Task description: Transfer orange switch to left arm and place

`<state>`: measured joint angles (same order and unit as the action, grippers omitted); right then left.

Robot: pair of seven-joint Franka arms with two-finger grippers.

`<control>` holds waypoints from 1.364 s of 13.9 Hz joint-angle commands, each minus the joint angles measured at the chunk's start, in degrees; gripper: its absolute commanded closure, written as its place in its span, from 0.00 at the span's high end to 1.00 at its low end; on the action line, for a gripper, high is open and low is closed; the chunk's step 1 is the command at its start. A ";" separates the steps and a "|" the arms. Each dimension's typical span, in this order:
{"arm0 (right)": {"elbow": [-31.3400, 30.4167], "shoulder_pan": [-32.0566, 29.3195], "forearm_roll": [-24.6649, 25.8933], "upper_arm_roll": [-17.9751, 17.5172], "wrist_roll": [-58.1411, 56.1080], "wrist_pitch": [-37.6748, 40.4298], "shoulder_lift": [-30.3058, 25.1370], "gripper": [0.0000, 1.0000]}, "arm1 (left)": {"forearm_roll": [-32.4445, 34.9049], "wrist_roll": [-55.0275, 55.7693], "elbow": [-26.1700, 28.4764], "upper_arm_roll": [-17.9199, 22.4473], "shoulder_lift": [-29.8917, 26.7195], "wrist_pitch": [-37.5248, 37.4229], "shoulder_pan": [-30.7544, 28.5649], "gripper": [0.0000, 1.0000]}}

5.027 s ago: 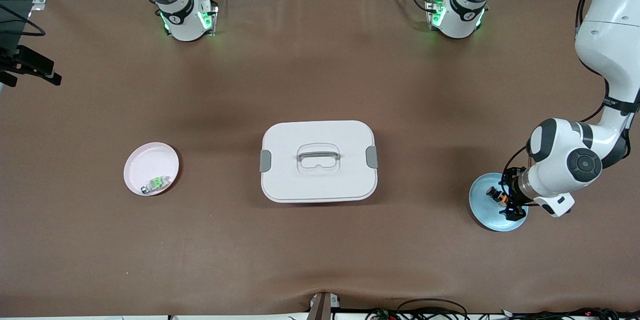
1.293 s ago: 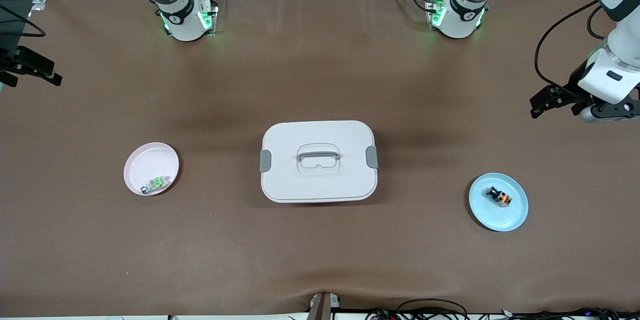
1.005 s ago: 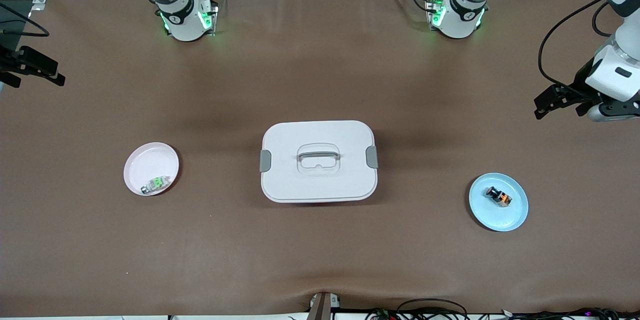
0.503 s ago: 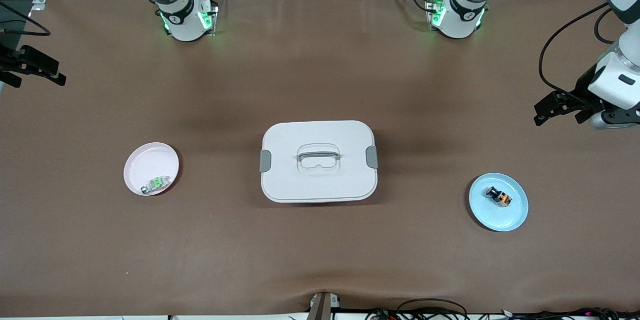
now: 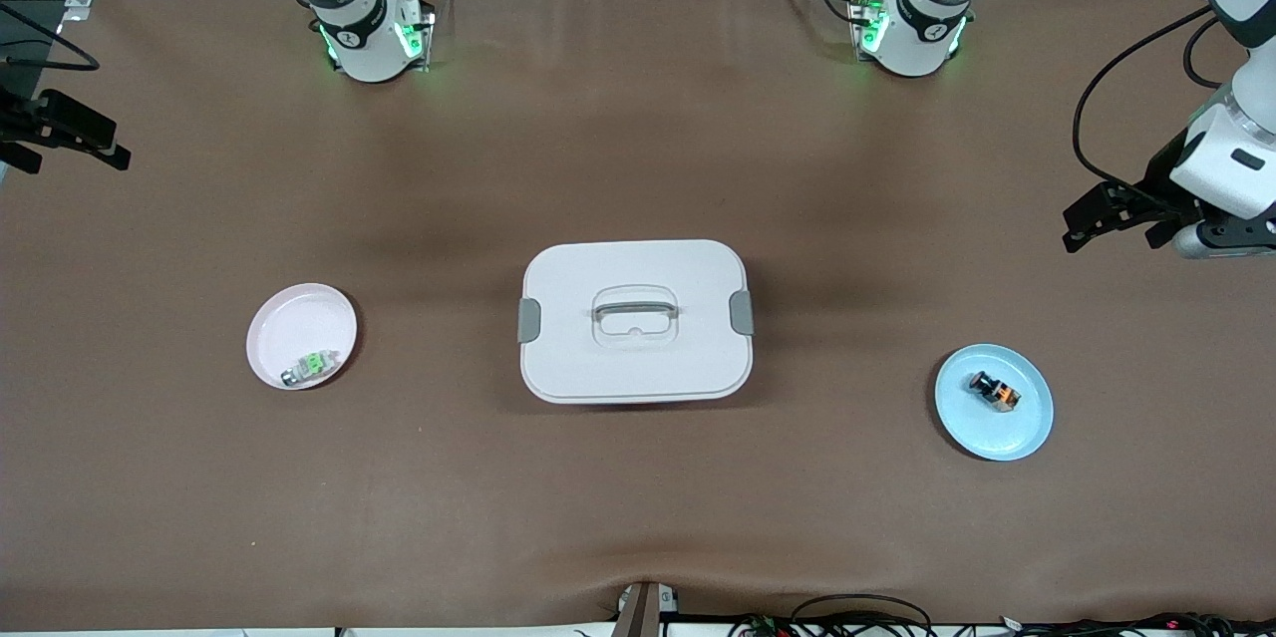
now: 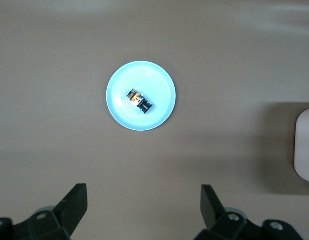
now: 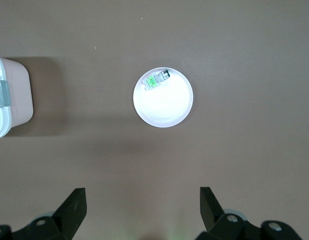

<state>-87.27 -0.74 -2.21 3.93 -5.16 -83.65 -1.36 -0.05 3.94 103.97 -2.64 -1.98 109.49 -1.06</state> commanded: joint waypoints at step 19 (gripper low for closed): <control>-0.36 -0.14 -0.25 0.29 0.59 0.15 -1.10 1.00 | -0.04 -2.89 -15.29 0.09 -0.04 -18.79 0.36 1.00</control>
<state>-87.27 -0.74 -2.21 4.24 -5.15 -83.65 -1.37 -0.05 2.10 90.88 -2.50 -2.84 92.69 -1.01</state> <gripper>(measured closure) 0.000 0.000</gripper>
